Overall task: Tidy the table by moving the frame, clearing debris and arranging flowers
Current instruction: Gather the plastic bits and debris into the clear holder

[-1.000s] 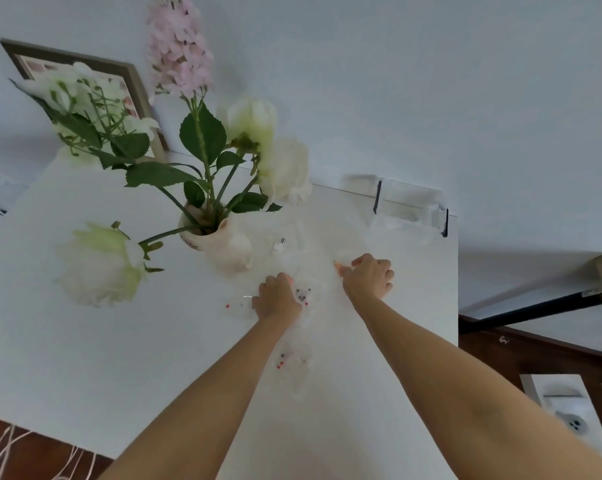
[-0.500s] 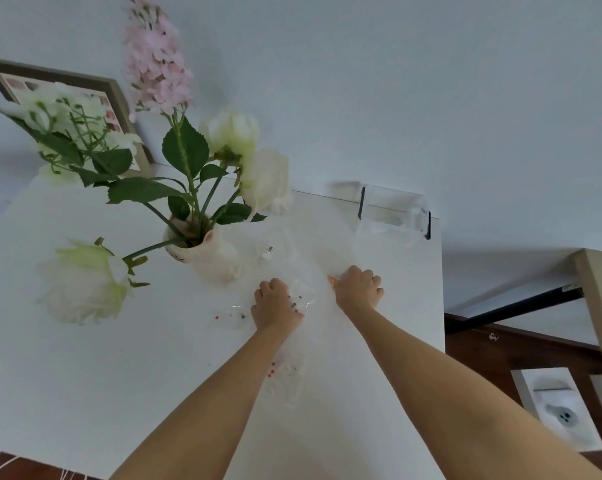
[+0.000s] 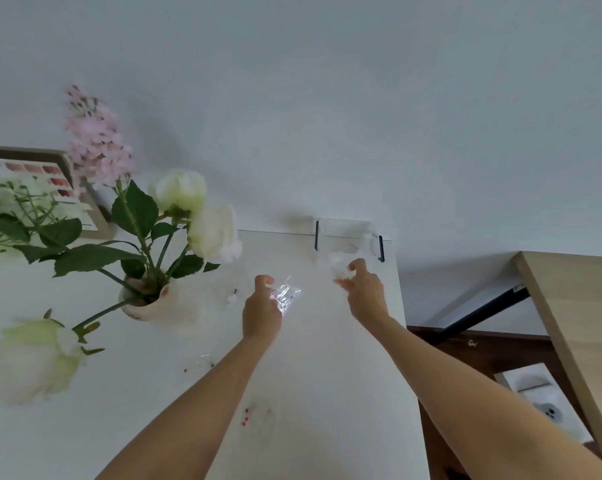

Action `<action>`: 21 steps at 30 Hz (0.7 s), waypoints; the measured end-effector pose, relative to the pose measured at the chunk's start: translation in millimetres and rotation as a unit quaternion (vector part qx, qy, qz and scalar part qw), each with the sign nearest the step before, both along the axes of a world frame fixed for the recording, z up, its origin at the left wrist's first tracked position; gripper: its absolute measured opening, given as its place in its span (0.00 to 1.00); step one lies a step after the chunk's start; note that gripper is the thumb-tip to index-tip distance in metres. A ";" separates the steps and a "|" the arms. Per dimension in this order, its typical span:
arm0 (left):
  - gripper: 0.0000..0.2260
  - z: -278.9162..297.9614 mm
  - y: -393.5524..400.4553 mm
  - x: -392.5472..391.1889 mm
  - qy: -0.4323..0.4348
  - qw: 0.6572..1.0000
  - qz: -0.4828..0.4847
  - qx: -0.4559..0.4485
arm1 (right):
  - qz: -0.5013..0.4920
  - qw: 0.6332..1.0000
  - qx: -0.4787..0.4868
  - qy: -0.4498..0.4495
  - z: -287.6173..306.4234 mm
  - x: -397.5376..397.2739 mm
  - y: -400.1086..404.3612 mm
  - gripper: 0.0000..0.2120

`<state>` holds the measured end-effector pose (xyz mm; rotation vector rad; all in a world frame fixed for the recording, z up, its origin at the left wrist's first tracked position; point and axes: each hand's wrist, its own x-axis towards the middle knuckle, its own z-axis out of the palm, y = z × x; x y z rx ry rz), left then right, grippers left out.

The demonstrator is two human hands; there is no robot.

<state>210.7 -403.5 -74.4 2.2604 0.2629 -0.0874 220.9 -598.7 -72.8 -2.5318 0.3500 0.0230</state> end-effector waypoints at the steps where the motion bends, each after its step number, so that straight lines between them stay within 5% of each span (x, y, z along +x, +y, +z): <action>1: 0.15 3.0 -4.7 6.7 -0.029 1.000 0.004 -0.012 | -0.016 0.999 0.037 -0.017 7.1 7.2 -6.6 0.13; 4: 0.11 12.6 -17.8 29.4 -0.096 0.994 0.018 -0.052 | -0.070 0.992 0.096 -0.047 25.1 30.5 -25.8 0.15; 11: 0.06 27.0 -45.8 82.6 -0.220 0.969 0.022 -0.107 | -0.065 0.992 0.061 -0.091 25.6 79.3 -48.3 0.09; 14: 0.07 26.9 -58.0 102.8 -0.235 0.965 0.023 -0.112 | -0.032 0.995 0.036 -0.083 11.9 89.6 -48.5 0.04; 21: 0.06 20.4 -85.9 136.2 -0.211 0.969 -0.009 -0.131 | -0.037 0.987 -0.022 -0.152 -10.9 90.7 -61.0 0.11</action>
